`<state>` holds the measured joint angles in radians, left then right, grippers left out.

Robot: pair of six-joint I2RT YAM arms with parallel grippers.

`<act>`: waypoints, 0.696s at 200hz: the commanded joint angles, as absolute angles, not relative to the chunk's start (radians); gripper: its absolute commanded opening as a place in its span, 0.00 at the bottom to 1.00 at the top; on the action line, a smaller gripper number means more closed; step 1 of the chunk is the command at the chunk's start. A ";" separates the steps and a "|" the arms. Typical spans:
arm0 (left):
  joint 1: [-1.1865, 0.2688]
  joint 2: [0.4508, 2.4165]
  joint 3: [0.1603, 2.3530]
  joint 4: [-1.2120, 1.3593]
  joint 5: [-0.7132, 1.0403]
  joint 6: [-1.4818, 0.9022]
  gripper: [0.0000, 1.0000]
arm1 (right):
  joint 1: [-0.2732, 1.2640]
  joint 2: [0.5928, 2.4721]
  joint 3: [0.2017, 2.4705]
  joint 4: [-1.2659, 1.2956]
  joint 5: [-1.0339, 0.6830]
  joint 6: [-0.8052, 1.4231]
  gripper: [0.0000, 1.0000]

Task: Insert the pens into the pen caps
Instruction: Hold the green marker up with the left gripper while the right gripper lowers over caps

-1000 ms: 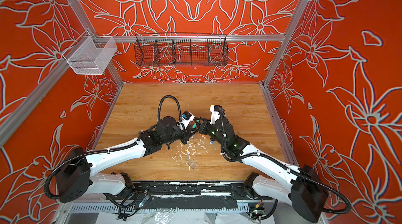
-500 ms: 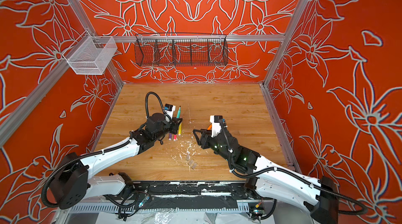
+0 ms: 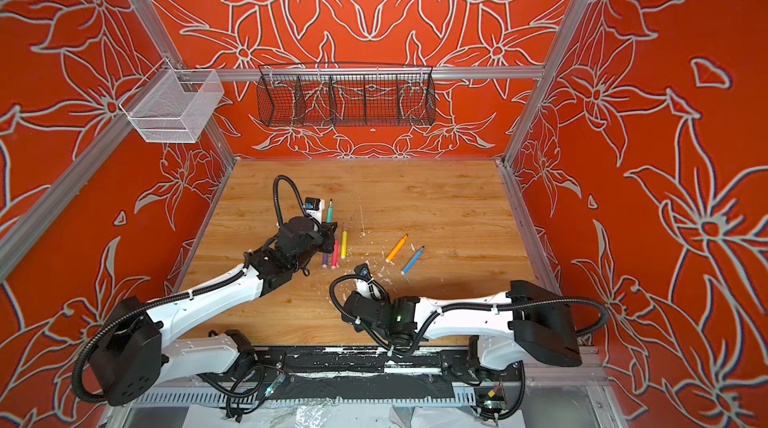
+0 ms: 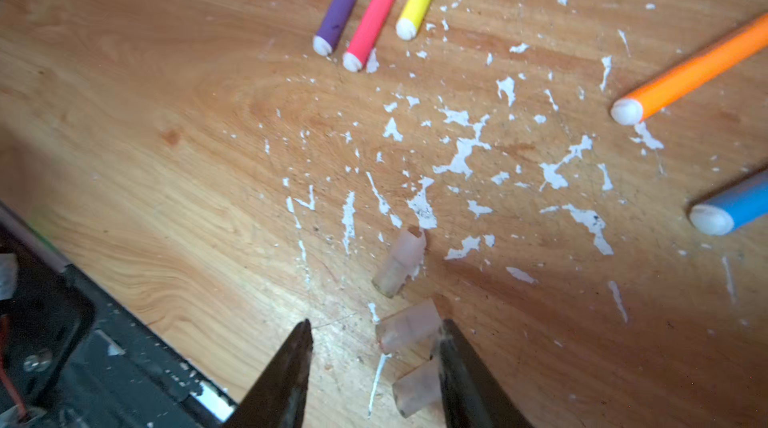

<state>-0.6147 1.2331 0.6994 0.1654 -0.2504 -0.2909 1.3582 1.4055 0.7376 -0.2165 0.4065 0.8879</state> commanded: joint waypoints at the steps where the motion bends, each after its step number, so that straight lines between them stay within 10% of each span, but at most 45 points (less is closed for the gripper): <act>1: -0.617 1.215 0.716 0.164 -0.271 -0.299 0.00 | 1.362 1.432 0.718 -0.264 0.441 0.955 0.50; 139: -0.617 1.229 0.718 0.169 -0.279 -0.283 0.00 | 1.381 1.462 0.681 -0.327 0.416 1.002 0.50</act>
